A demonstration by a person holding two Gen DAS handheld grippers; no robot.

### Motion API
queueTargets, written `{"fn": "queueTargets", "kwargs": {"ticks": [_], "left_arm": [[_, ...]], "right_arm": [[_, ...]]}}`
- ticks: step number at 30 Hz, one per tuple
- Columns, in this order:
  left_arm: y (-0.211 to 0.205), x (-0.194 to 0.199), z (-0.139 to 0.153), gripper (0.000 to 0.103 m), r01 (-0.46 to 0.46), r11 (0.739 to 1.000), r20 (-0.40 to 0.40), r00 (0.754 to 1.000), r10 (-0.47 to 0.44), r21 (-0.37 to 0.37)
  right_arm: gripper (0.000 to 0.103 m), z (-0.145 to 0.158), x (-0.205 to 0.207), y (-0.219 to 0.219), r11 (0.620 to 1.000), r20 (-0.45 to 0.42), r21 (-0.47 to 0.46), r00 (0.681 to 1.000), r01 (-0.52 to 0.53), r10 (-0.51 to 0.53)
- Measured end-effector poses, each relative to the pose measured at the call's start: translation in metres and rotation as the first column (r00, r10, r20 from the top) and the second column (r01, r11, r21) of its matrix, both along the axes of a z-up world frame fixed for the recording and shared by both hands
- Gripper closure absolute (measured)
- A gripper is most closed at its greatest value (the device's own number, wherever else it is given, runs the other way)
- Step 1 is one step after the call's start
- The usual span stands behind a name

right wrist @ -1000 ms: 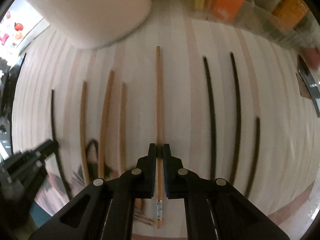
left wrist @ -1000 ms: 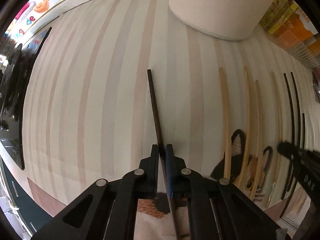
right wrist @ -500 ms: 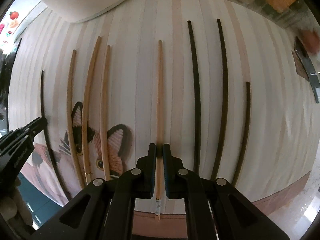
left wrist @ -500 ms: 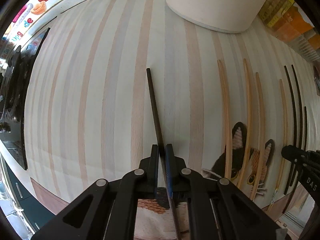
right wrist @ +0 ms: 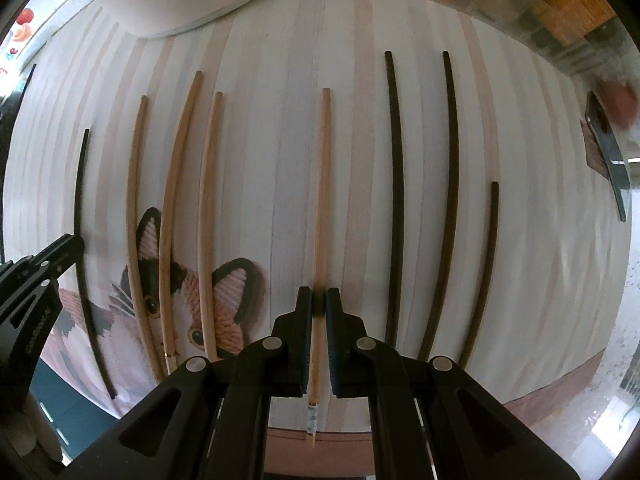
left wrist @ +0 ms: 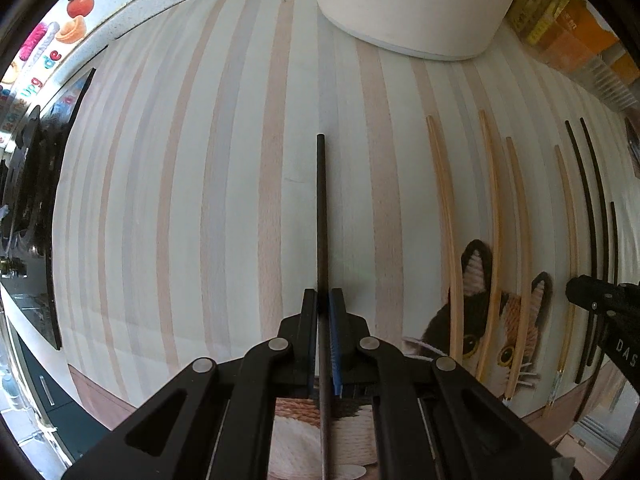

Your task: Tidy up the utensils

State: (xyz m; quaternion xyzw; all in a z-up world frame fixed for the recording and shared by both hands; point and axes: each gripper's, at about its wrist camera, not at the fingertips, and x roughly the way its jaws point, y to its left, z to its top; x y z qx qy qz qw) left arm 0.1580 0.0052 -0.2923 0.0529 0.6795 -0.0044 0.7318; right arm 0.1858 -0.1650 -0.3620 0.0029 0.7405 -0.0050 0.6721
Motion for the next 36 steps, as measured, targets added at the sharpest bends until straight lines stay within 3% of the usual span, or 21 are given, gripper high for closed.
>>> {"fn": "queueTargets", "kwargs": {"ticks": [20, 27, 36], "left_arm": [[0.002, 0.001, 0.002, 0.1, 0.019, 1.0, -0.012, 1.0, -0.019, 0.006], [0.006, -0.012, 0.023, 0.1, 0.022, 1.0, 0.042, 0.999, -0.021, -0.015], [0.01, -0.019, 0.075, 0.1, 0.027, 0.997, 0.147, 0.989, -0.016, -0.071]], "right_arm": [[0.095, -0.003, 0.011, 0.004, 0.999, -0.052, -0.04, 0.999, -0.005, 0.003], [0.096, 0.003, -0.001, -0.009, 0.996, 0.023, 0.042, 0.997, 0.072, -0.073], [0.096, 0.047, -0.008, -0.012, 0.992, 0.149, 0.102, 0.985, 0.069, -0.083]]}}
